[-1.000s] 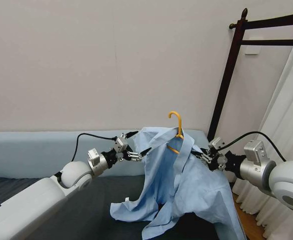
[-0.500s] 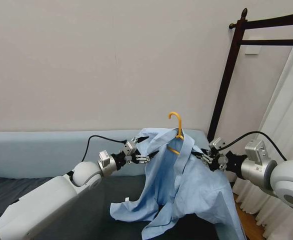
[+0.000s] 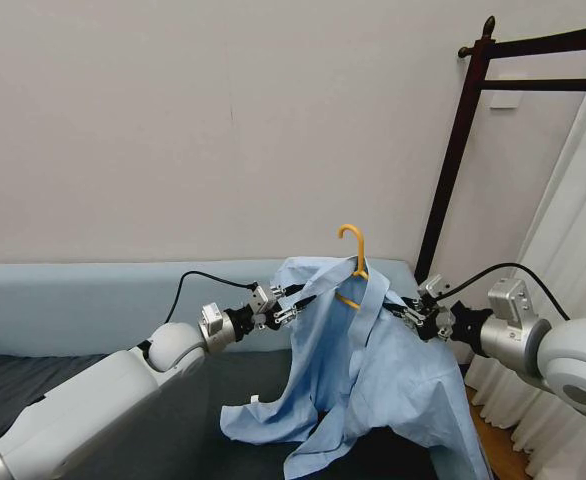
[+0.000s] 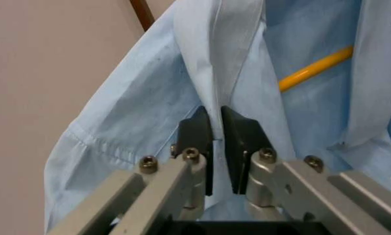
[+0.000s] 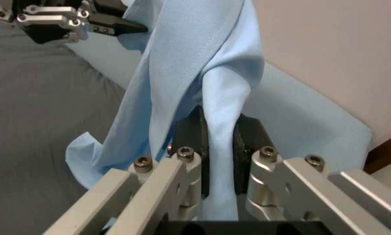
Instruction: Pick up the clothes from the sofa and hang them on the clothes hanger.
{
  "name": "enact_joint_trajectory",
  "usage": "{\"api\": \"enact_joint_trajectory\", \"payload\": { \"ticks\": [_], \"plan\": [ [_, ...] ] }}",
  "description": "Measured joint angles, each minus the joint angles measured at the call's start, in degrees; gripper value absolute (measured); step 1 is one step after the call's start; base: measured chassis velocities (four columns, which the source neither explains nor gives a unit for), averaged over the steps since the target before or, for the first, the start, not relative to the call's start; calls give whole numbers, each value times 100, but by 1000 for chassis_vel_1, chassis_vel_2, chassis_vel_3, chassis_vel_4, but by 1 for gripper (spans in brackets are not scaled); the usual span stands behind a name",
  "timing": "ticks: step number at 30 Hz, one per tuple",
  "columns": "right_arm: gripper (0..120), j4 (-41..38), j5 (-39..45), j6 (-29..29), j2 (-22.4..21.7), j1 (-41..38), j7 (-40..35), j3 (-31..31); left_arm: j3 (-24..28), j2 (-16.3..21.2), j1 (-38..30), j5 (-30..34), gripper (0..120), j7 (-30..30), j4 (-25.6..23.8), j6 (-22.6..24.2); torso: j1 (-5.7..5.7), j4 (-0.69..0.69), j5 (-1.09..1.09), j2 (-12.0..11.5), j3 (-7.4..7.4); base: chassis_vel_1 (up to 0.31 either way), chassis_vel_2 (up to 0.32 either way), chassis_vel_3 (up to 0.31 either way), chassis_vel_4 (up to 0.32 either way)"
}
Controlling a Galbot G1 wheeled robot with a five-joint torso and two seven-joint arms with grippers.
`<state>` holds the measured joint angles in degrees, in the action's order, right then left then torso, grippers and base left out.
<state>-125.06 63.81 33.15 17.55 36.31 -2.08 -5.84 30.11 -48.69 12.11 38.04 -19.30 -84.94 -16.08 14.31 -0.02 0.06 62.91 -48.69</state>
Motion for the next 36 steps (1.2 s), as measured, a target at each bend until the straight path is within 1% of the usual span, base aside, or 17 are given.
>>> {"api": "enact_joint_trajectory", "payload": {
  "ticks": [1, 3, 9, 11, 14, 17, 19, 20, 21, 23, 24, 27, 29, 30, 32, 33, 36],
  "plan": [
    [8, -2, 15, 6, 2, -2, -5, 0, 15, -28, -31, -31, 2, 11, 18, -1, 0, 0, 0, 0, 0, 0, 0, 0, 0],
    [8, -7, 33, 29, 14, -3, -30, 0, 32, -61, -67, -137, 0, 56, 40, -16, 0, -1, 0, 0, 0, 0, 0, 0, 0],
    [8, 109, 89, 142, 106, -59, -215, 5, 37, -28, -99, -406, 0, 250, -79, -13, 0, -1, -1, 0, 0, 0, 0, 0, 0],
    [8, 239, 147, 202, 195, -98, -345, 19, -46, 59, 3, -472, 0, 424, -305, 85, 0, -1, 2, 0, 0, 0, 0, 0, 0],
    [8, 287, 178, 221, 230, -114, -393, 23, -78, 79, 62, -499, 0, 486, -374, 141, 0, 1, 1, 0, 0, 0, 0, 0, 0],
    [8, 396, 269, 285, 340, -198, -534, 60, -146, 116, 190, -589, 0, 817, -589, 396, 0, 2, -1, 0, 0, 0, 0, 0, 0],
    [8, 396, 269, 285, 340, -198, -534, 60, -146, 116, 190, -589, 0, 817, -589, 396, 0, 2, -1, 0, 0, 0, 0, 0, 0],
    [8, 444, 351, 328, 408, -303, -611, 113, -136, 136, 190, -546, 0, 1134, -818, 727, 0, 1, -1, 0, 0, 0, 0, 0, 0],
    [8, 464, 384, 347, 439, -358, -643, 138, -110, 147, 167, -494, 0, 1248, -920, 877, 0, 1, -1, 0, 0, 0, 0, 0, 0],
    [8, 599, 632, 462, 603, -732, -793, 269, 40, 167, -61, -305, 0, 1817, -1417, 1643, 0, 0, 1, 0, 0, 0, 0, 0, 0],
    [8, 599, 632, 462, 603, -732, -793, 269, 40, 167, -61, -305, 0, 1817, -1417, 1643, 0, 0, 1, 0, 0, 0, 0, 0, 0],
    [8, 753, 1042, 554, 676, -1165, -924, 317, 258, 255, -426, -297, 0, 2593, -1997, 2771, 0, 0, 0, 0, 0, 0, 0, 0, 0],
    [8, 849, 1167, 567, 689, -1328, -930, 319, 362, 274, -556, -357, 0, 2898, -2182, 3135, 0, 0, 0, 0, 0, 0, 0, 0, 0],
    [8, 849, 1167, 567, 689, -1328, -930, 319, 362, 274, -556, -357, 0, 2898, -2182, 3135, 0, 0, 0, 0, 0, 0, 0, 0, 0],
    [8, 962, 1406, 642, 736, -1741, -997, 373, 418, 138, -769, -225, 0, 3454, -2313, 3606, 0, 1, 1, 0, 0, 0, 0, 0, 0],
    [8, 962, 1406, 642, 736, -1741, -997, 373, 418, 138, -769, -225, 0, 3454, -2313, 3606, 0, 1, 1, 0, 0, 0, 0, 0, 0],
    [8, 1004, 1805, 787, 708, -2391, -1132, 543, 530, -144, -1158, 69, 0, 3916, -2271, 3843, 0, 0, -1, 0, 0, 0, 0, 0, 0]
  ]
}}
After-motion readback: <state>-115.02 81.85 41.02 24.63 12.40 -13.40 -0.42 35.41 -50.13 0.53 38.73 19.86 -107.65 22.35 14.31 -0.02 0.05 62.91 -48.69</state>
